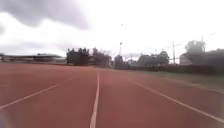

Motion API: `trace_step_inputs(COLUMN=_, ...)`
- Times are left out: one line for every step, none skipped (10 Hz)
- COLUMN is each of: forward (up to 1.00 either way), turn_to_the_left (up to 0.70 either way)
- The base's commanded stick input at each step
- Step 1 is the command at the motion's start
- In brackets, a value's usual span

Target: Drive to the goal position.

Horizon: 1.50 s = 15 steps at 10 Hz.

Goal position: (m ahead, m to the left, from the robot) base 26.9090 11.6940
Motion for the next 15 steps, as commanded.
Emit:
trace_step_inputs(forward=0.70, turn_to_the_left=0.00)
trace_step_inputs(forward=0.70, turn_to_the_left=0.00)
trace_step_inputs(forward=0.70, turn_to_the_left=0.00)
trace_step_inputs(forward=0.70, turn_to_the_left=0.00)
trace_step_inputs(forward=0.70, turn_to_the_left=0.00)
trace_step_inputs(forward=0.70, turn_to_the_left=0.00)
trace_step_inputs(forward=0.70, turn_to_the_left=0.00)
trace_step_inputs(forward=0.70, turn_to_the_left=0.00)
trace_step_inputs(forward=0.70, turn_to_the_left=0.00)
trace_step_inputs(forward=0.70, turn_to_the_left=0.00)
trace_step_inputs(forward=0.70, turn_to_the_left=0.00)
trace_step_inputs(forward=0.70, turn_to_the_left=0.00)
trace_step_inputs(forward=0.70, turn_to_the_left=0.00)
trace_step_inputs(forward=0.70, turn_to_the_left=0.00)
trace_step_inputs(forward=0.70, turn_to_the_left=0.00)
